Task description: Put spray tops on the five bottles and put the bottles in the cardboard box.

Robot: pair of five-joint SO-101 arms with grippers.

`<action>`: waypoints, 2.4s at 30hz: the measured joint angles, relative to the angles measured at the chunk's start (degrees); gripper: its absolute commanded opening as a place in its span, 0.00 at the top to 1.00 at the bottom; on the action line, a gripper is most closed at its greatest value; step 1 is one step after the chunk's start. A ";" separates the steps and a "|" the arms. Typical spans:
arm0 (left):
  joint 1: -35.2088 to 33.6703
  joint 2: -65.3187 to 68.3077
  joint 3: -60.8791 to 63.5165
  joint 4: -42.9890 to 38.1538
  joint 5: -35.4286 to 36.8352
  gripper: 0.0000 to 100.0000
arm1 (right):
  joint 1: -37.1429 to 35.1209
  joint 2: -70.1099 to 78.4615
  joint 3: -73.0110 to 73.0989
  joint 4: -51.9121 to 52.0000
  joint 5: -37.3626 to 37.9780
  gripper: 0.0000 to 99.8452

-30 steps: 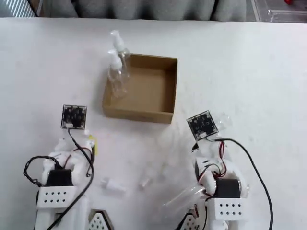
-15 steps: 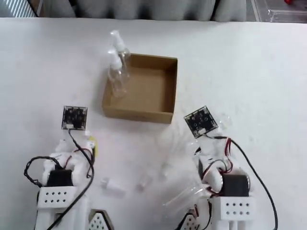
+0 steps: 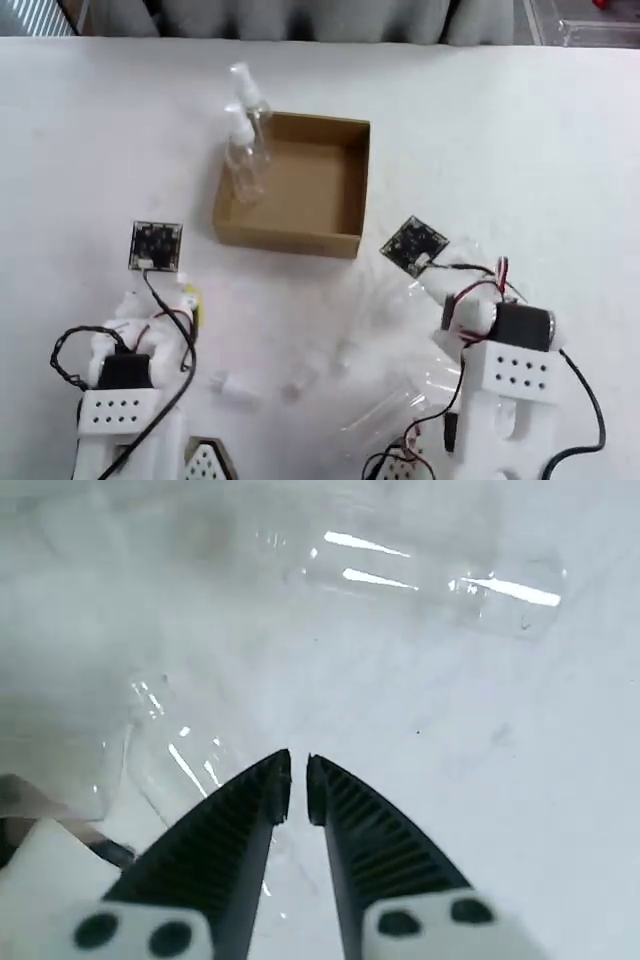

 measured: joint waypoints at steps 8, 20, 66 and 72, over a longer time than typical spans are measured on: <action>0.00 0.00 0.00 0.00 0.00 0.91 | 2.11 1.14 1.76 -7.21 16.35 0.90; 0.00 0.00 0.00 0.00 0.00 0.91 | -1.32 1.67 5.36 -20.75 23.47 0.72; 0.00 -0.09 1.49 -3.34 0.00 0.90 | -6.59 45.27 -12.75 -41.32 8.70 0.98; 0.00 -0.09 1.49 -3.34 0.00 0.90 | -2.64 45.27 -20.31 -25.58 7.12 0.98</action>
